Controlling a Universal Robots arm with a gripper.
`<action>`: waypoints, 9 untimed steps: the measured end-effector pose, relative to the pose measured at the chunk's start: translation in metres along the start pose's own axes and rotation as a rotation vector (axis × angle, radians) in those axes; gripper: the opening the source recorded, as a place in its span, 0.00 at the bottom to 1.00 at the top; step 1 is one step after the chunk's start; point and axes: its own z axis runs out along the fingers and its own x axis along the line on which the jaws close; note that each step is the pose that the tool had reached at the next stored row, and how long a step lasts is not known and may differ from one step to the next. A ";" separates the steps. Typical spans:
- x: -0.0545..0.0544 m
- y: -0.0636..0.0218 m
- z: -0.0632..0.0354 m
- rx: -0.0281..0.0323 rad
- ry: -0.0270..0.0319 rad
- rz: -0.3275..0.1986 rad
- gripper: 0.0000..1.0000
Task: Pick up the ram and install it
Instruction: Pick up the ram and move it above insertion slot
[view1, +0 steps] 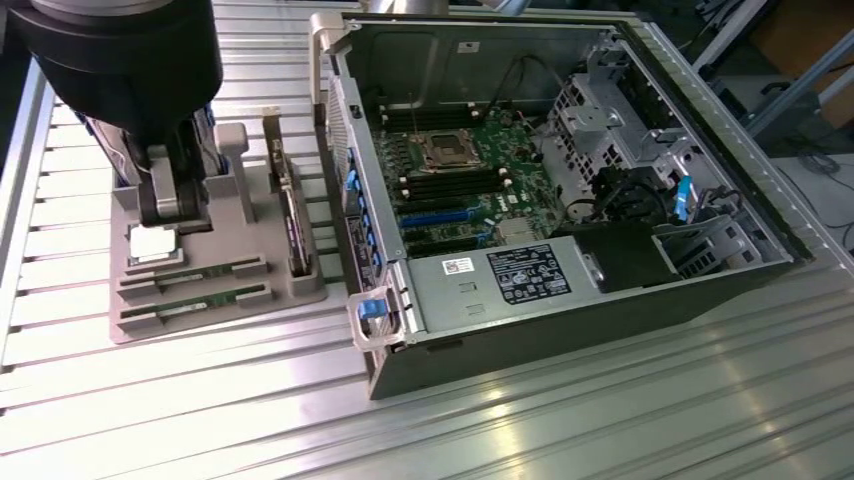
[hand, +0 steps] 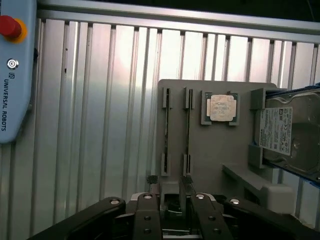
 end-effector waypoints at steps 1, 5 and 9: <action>0.000 0.0010 0.0013 -0.0001 -0.0007 0.000 0.30; 0.000 0.0058 0.0115 0.0002 -0.0038 0.000 0.30; 0.000 0.0056 0.0180 0.0004 -0.0045 0.000 0.30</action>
